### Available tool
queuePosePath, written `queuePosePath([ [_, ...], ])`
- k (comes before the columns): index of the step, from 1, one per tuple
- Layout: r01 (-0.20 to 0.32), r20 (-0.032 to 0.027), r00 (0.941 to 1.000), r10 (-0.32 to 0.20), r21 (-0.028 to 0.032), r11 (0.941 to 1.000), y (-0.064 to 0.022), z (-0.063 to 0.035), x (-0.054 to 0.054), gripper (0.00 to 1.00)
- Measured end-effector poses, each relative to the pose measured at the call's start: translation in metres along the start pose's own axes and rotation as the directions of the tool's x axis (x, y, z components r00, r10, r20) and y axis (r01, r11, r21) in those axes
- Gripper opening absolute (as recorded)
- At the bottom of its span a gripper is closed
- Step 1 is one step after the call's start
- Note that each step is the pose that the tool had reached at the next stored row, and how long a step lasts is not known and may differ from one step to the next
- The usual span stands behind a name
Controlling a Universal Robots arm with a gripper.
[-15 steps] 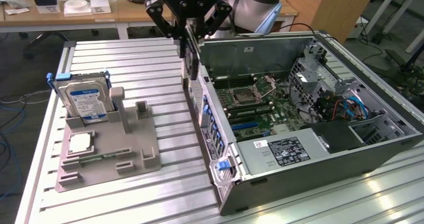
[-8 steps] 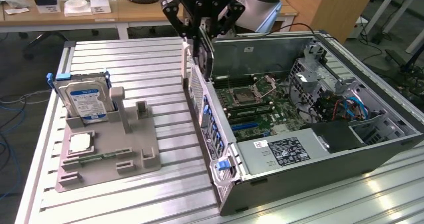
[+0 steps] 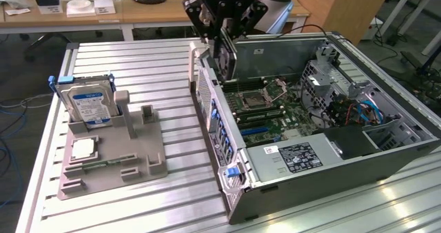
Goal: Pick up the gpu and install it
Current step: 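Pick up the gpu and move the gpu toward the slot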
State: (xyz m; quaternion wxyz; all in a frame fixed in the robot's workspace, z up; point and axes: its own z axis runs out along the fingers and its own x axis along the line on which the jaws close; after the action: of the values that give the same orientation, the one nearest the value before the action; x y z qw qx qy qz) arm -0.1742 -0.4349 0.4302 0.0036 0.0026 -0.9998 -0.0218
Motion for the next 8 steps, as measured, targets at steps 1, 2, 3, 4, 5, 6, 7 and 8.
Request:
queuePosePath([
  [1,0.000,0.0001,1.0000,0.000,0.0000,1.0000,0.0000,0.0000,-0.003,0.28],
  [2,0.000,0.0000,1.0000,0.000,0.0000,1.0000,0.0000,0.0000,-0.005,0.28],
  [3,0.000,0.0000,1.0000,0.000,0.0000,1.0000,-0.0001,-0.0001,-0.008,0.28],
  [4,0.000,0.0000,1.0000,0.000,0.0000,1.0000,-0.0001,-0.0001,-0.011,0.28],
  [5,0.000,0.0000,1.0000,0.000,0.0000,1.0000,-0.0001,-0.0001,-0.013,0.28],
  [6,0.000,0.0000,1.0000,0.000,0.0000,1.0000,-0.0001,-0.0001,-0.016,0.28],
  [7,0.000,0.0001,1.0000,0.000,-0.0001,1.0000,-0.0001,-0.0001,-0.019,0.28],
  [8,0.000,0.0001,1.0000,0.000,-0.0001,1.0000,-0.0001,-0.0001,-0.021,0.28],
])
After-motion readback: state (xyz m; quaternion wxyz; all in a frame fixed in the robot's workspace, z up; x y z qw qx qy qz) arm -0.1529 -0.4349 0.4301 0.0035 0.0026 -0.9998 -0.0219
